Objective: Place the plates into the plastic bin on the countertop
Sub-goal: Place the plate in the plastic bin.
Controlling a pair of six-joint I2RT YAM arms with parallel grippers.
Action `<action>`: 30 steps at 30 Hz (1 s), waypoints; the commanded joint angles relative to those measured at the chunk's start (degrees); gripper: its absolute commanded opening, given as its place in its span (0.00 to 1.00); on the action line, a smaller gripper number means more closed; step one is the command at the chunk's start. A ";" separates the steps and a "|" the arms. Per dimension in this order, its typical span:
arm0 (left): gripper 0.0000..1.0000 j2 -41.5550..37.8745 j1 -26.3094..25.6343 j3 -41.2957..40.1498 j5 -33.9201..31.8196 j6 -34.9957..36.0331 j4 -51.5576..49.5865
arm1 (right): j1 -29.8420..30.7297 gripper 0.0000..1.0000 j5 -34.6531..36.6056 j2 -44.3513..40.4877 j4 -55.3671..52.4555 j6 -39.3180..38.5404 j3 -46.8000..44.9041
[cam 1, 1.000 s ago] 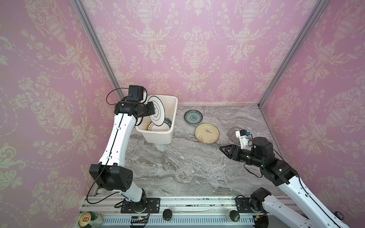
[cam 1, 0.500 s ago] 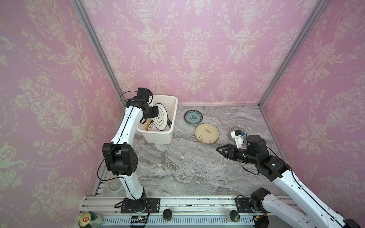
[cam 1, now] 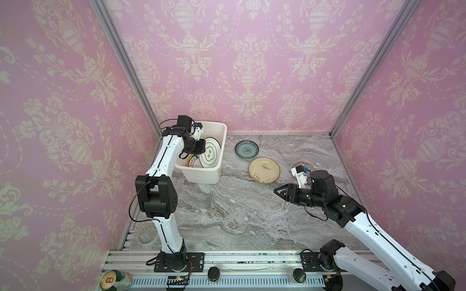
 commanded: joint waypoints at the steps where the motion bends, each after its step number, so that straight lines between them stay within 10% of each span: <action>1: 0.00 1.23 0.67 -0.51 2.25 1.28 -0.85 | -0.24 0.53 -0.93 0.23 2.38 1.75 1.12; 30: 0.23 3.23 0.76 -6.53 -6.88 0.09 -1.63 | -0.30 0.53 -1.00 1.64 3.53 1.52 1.51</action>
